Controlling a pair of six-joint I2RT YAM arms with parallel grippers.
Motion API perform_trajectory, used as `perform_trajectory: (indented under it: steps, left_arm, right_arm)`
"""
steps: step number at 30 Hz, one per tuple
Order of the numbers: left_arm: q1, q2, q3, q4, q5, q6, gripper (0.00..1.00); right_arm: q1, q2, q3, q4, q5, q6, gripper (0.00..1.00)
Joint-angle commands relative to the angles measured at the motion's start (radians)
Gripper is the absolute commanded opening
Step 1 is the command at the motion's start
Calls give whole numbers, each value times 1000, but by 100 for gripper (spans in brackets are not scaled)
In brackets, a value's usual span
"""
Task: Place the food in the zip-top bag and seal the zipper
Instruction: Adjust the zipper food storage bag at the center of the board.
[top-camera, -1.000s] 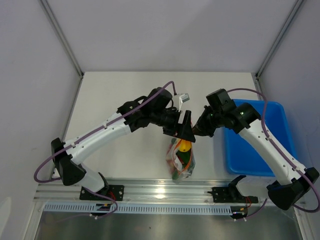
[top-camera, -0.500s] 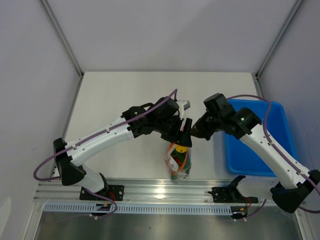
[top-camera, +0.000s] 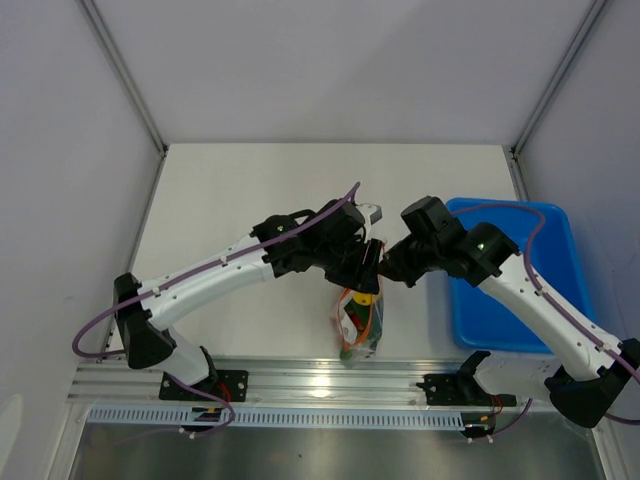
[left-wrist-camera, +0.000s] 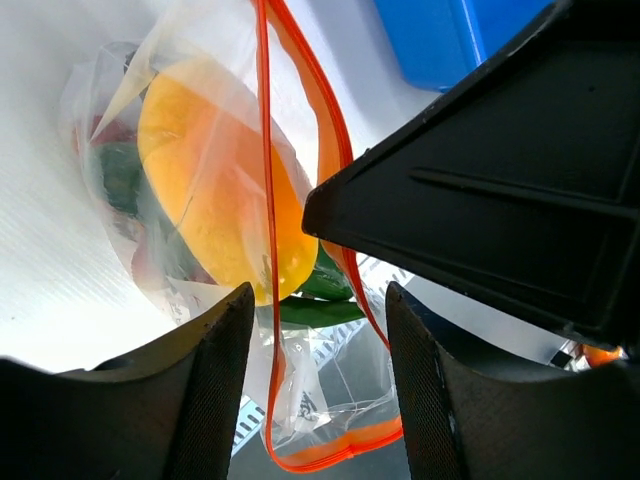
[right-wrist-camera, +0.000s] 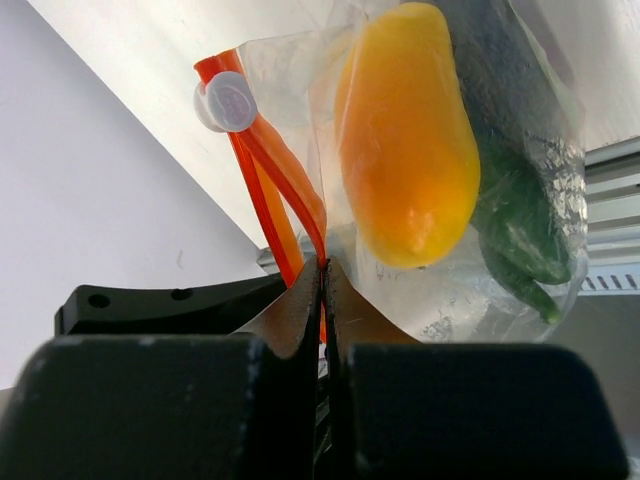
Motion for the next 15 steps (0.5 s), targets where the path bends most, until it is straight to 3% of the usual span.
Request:
perform_trajectory:
  steps: [1, 6, 11, 13, 14, 15]
  left_arm:
    - [-13, 11, 45, -15, -13, -18, 58]
    - [-15, 25, 63, -30, -11, -20, 49]
    - [-15, 28, 62, -37, -8, -9, 25]
    - [-13, 24, 56, -41, -2, 2, 8]
    - [-12, 19, 48, -41, 0, 6, 3]
    - [-7, 10, 34, -40, 12, 13, 0]
  right_arm:
    - [12, -34, -10, 34, 49, 95, 0]
    - [19, -35, -29, 58, 44, 135, 0]
    - [24, -43, -40, 63, 49, 134, 0]
    - [24, -55, -49, 57, 50, 125, 9]
    - [23, -61, -58, 55, 55, 118, 22]
    - [18, -75, -78, 63, 50, 91, 30]
